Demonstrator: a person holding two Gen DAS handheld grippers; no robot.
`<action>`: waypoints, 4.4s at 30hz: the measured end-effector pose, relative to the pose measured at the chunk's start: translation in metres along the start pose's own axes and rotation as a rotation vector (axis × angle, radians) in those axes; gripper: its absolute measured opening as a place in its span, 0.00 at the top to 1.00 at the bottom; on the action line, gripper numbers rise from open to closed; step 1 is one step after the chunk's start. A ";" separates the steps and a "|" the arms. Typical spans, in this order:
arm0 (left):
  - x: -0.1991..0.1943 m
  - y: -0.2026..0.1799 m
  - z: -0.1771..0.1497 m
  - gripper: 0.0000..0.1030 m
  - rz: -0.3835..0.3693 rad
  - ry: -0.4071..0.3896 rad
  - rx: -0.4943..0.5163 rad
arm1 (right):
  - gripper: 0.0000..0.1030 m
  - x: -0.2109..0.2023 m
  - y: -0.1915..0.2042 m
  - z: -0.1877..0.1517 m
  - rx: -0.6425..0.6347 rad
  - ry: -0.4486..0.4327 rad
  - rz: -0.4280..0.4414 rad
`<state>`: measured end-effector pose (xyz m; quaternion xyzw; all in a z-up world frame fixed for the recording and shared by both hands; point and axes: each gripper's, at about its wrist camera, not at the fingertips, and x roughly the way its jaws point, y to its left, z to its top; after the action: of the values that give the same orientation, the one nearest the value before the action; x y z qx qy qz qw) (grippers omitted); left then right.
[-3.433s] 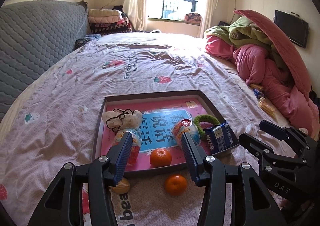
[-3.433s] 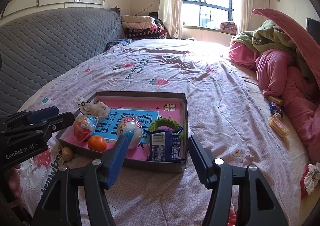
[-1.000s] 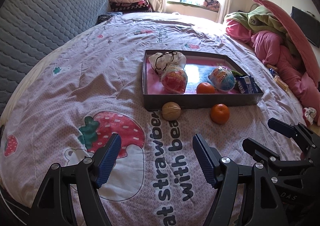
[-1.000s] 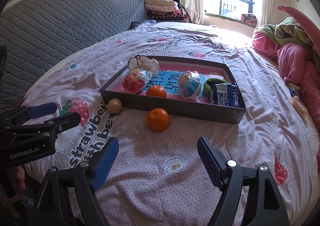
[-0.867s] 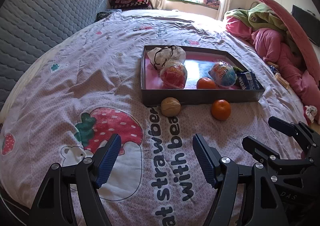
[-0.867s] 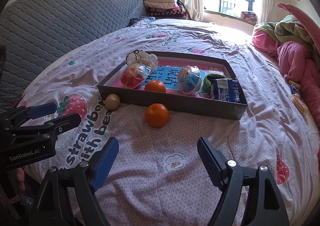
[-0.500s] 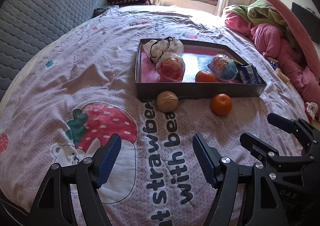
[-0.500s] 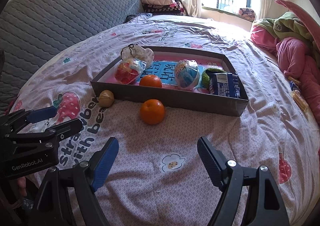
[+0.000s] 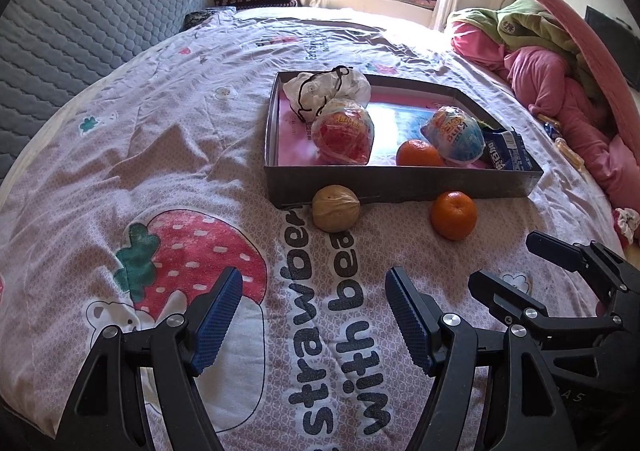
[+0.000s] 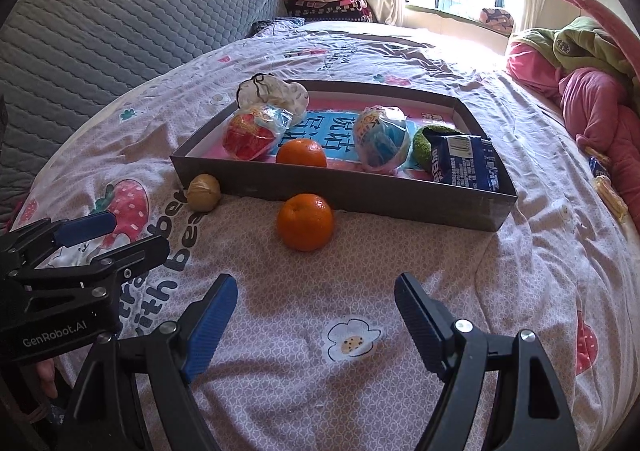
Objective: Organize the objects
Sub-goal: 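Reach the left tool to the brown ball while the right tool reaches the orange, then close the left tool on the brown ball while the right tool grasps the orange, then carry the brown ball with the left tool while the right tool carries the orange into the tray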
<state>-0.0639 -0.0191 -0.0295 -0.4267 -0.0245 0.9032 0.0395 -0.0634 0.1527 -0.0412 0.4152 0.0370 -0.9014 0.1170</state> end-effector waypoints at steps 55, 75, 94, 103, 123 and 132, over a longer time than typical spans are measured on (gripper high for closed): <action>0.069 0.004 0.033 0.31 -0.022 -0.028 -0.019 | 0.55 0.054 0.005 0.024 -0.056 -0.006 -0.020; 0.058 -0.011 0.025 0.69 -0.021 -0.038 0.019 | 0.64 0.044 0.001 0.018 -0.034 -0.014 0.010; 0.011 -0.034 0.017 0.69 -0.016 -0.083 0.054 | 0.65 0.011 -0.006 0.015 -0.018 -0.057 -0.015; -0.014 -0.043 0.023 0.69 -0.007 -0.124 0.069 | 0.65 -0.014 -0.007 0.024 -0.011 -0.114 -0.029; -0.045 -0.071 0.037 0.69 0.014 -0.183 0.119 | 0.65 -0.051 -0.036 0.033 0.037 -0.195 -0.033; -0.057 -0.083 0.053 0.69 0.022 -0.221 0.129 | 0.65 -0.061 -0.043 0.042 0.028 -0.222 -0.031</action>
<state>-0.0645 0.0574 0.0546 -0.3214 0.0341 0.9448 0.0542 -0.0670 0.1989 0.0313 0.3139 0.0178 -0.9439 0.1006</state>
